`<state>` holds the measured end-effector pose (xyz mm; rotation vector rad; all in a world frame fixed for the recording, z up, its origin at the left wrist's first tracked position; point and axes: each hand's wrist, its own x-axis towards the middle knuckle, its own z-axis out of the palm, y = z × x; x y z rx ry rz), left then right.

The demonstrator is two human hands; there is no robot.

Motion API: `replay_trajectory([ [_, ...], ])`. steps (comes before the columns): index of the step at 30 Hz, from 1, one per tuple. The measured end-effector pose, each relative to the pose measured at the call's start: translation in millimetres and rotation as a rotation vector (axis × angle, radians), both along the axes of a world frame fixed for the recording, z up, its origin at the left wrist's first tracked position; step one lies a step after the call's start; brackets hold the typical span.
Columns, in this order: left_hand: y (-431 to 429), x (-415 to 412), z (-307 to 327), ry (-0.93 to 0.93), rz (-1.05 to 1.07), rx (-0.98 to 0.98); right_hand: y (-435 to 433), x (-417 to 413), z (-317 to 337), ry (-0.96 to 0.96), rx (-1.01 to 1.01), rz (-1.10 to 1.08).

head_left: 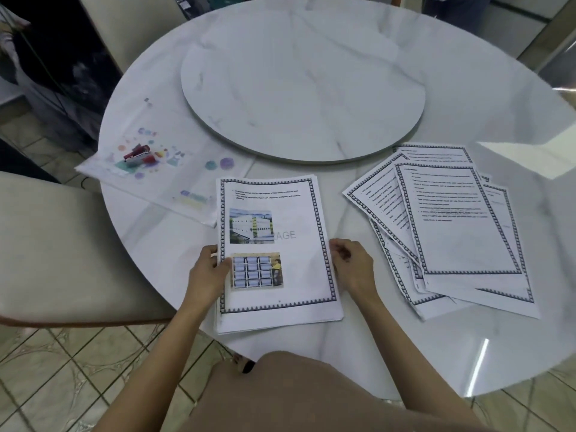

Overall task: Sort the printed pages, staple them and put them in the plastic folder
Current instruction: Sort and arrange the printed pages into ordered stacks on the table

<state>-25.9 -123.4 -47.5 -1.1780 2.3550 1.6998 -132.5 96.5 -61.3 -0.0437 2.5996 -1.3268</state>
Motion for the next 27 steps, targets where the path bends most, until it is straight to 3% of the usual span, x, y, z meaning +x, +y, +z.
replay_trajectory([
  [6, -22, 9, 3, -0.017, -0.012, -0.069, -8, 0, -2, -0.009, 0.027, 0.01],
  [14, -50, 19, 12, 0.034, -0.074, 0.099, -20, 7, -1, -0.007, -0.007, -0.013],
  [21, -40, 18, 21, 0.111, -0.046, -0.161, 0, -4, 2, 0.028, -0.042, -0.028],
  [27, -4, -2, 32, 0.178, -0.06, -0.175, 32, -27, 7, 0.084, -0.029, 0.001],
])
